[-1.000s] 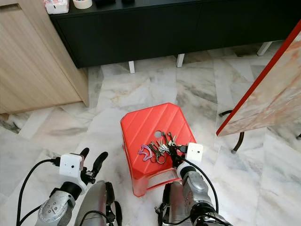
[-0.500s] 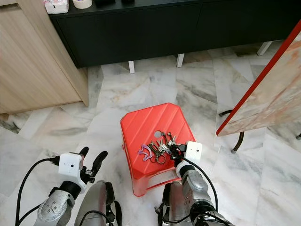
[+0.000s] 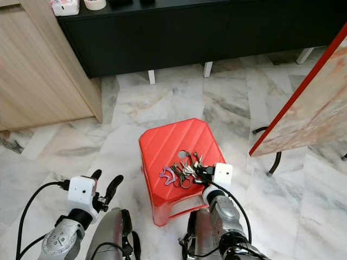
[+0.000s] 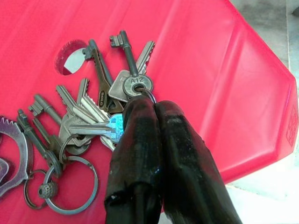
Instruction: Hang keys on a hook
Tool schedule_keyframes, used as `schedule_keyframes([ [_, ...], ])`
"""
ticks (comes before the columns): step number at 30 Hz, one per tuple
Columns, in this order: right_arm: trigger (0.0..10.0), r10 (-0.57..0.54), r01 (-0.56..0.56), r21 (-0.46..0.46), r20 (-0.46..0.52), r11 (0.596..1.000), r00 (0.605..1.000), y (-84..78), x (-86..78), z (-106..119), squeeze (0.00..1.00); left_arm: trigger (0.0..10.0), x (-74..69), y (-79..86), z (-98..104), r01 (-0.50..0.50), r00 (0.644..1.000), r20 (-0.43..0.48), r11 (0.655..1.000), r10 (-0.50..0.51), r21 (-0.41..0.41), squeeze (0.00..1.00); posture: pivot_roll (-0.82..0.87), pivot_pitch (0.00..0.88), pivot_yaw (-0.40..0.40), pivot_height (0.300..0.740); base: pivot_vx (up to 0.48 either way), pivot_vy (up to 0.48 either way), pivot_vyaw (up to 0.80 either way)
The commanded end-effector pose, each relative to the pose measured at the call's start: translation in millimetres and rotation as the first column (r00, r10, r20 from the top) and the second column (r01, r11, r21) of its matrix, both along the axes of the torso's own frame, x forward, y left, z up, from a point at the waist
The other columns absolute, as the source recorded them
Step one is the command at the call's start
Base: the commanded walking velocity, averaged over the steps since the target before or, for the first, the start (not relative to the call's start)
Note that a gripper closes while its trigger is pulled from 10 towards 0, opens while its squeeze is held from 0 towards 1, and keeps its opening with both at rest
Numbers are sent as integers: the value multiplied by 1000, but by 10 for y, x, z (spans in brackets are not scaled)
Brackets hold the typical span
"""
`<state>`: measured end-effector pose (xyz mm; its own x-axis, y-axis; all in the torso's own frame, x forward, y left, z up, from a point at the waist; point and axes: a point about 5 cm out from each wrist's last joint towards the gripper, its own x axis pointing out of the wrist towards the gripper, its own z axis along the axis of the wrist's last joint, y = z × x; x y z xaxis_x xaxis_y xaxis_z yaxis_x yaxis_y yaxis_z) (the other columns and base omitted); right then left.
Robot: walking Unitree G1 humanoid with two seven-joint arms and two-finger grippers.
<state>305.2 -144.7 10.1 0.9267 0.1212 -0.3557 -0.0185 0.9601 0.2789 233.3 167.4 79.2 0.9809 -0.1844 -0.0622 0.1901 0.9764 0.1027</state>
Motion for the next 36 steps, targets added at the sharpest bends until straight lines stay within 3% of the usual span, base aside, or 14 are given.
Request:
schedule_keyframes([
  [1, 0, -1, 1, 2, -46, 1000, 999, -1, -71, -87, 0, 10000, -35, 16, -81, -5, 999, -34, 1000, 5, 8, 0, 95, 291, -38, 613, 0, 0, 0],
  [17, 196, -49, 43, 51, 117, 998, 992, -13, 68, 140, 0, 10000, 82, 13, -77, -21, 1000, -16, 1000, 21, 15, 0, 91, 248, -49, 613, 0, 0, 0],
  [19, 5961, -46, 41, 46, 112, 998, 993, -11, 56, 126, 0, 10000, 88, 8, -80, -22, 1000, -15, 1000, 22, 14, 0, 91, 245, -50, 613, 0, 0, 0],
  [20, 10000, -44, 39, 52, 107, 998, 993, -7, 44, 111, 0, 10000, 90, 4, -82, -22, 1000, -14, 1000, 22, 14, 0, 92, 245, -51, 613, 0, 0, 0],
  [21, 10000, -44, 38, 60, 106, 997, 993, -4, 39, 107, 0, 10000, 91, 2, -82, -22, 1000, -14, 1000, 22, 14, 0, 92, 245, -51, 613, 0, 0, 0],
  [22, 10000, -45, 38, 65, 106, 997, 993, -4, 35, 103, 275, 10000, 92, 0, -82, -22, 1000, -13, 1000, 22, 13, 0, 94, 244, -51, 613, 0, 0, 0],
  [23, 10000, -50, 42, 69, 107, 997, 993, -13, 25, 97, 1000, 10000, 95, -3, -81, -22, 1000, -11, 1000, 22, 12, 0, 95, 245, -52, 613, 0, 0, 0],
  [36, 10000, -90, 86, 61, 79, 994, 993, -150, -30, 35, 1000, 10000, 91, 18, -87, -30, 1000, -8, 999, 30, 15, 0, 93, 246, -52, 613, 0, 0, 0],
])
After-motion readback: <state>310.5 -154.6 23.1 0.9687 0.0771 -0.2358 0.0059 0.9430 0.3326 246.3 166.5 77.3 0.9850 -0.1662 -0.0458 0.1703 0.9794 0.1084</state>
